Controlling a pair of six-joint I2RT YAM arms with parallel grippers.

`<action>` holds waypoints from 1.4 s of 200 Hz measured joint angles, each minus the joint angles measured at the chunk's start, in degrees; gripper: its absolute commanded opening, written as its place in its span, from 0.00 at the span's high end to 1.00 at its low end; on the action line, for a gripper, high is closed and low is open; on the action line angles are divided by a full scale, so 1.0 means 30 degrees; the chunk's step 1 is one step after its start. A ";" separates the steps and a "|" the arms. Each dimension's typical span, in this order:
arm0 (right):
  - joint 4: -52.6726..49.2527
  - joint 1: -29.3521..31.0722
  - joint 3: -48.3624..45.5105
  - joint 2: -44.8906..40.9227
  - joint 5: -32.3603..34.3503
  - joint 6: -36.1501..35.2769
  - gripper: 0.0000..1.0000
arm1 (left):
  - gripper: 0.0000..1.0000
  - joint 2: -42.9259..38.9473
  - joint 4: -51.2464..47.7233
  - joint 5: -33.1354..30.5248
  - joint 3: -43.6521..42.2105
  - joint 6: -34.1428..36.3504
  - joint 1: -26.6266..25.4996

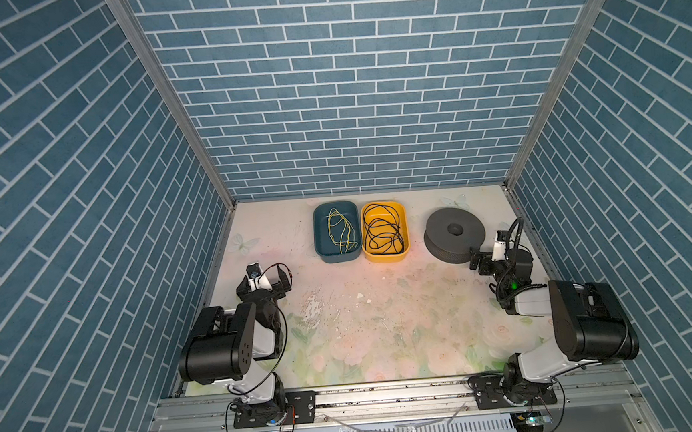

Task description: Wrap the cables

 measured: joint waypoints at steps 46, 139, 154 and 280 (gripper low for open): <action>0.0000 0.0000 0.0000 0.0000 -0.0007 0.0000 0.01 | 0.00 0.0000 0.0000 0.0051 0.0000 -0.0015 0.0000; -0.0750 0.0328 -0.0262 -0.2208 0.1341 -0.0022 0.01 | 0.00 -0.1770 -0.1137 -0.0481 -0.0044 0.0452 -0.0787; -0.2353 0.0845 -0.0138 -0.3665 0.2397 -0.0015 0.01 | 0.02 -0.4051 -0.2965 -0.0933 0.0036 0.0648 -0.1064; -1.7996 0.2586 0.9194 -0.6186 0.2004 0.6200 0.01 | 0.06 -0.9486 -2.4472 -0.0503 1.2313 -0.2040 -0.4044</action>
